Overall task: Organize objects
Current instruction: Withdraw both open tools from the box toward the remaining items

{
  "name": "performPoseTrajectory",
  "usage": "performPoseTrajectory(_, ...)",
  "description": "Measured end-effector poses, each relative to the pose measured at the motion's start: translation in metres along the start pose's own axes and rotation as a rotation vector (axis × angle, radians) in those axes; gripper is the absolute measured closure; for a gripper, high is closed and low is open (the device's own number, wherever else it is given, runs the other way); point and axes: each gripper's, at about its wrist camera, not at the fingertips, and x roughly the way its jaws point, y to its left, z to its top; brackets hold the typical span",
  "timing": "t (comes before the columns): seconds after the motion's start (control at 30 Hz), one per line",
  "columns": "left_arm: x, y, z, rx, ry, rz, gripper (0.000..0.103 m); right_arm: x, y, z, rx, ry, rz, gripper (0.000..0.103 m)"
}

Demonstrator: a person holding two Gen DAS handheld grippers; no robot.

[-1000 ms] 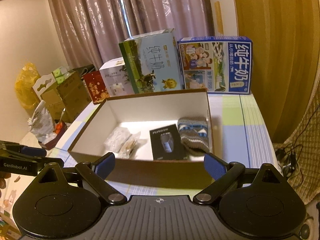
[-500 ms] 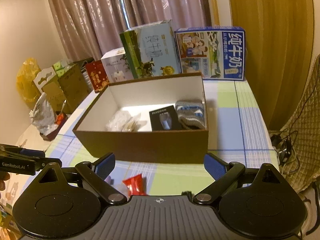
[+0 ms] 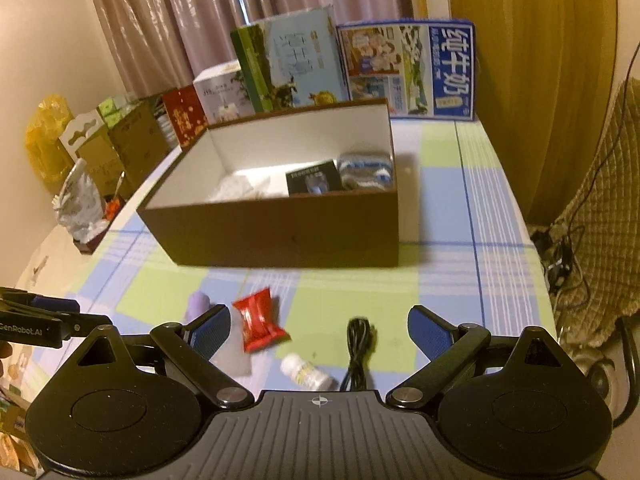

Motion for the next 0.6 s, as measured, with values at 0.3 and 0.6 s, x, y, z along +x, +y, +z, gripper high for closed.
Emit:
performPoseTrajectory(0.3,0.012,-0.002,-0.023,-0.024,0.06,0.011,0.029,0.006,-0.001,-0.019,0.004,0.054,-0.004,0.01)
performPoseTrajectory(0.6,0.027,-0.011,-0.034,-0.042,0.087,0.028,0.022,0.014,-0.004,-0.029,0.008,0.09,-0.009,0.01)
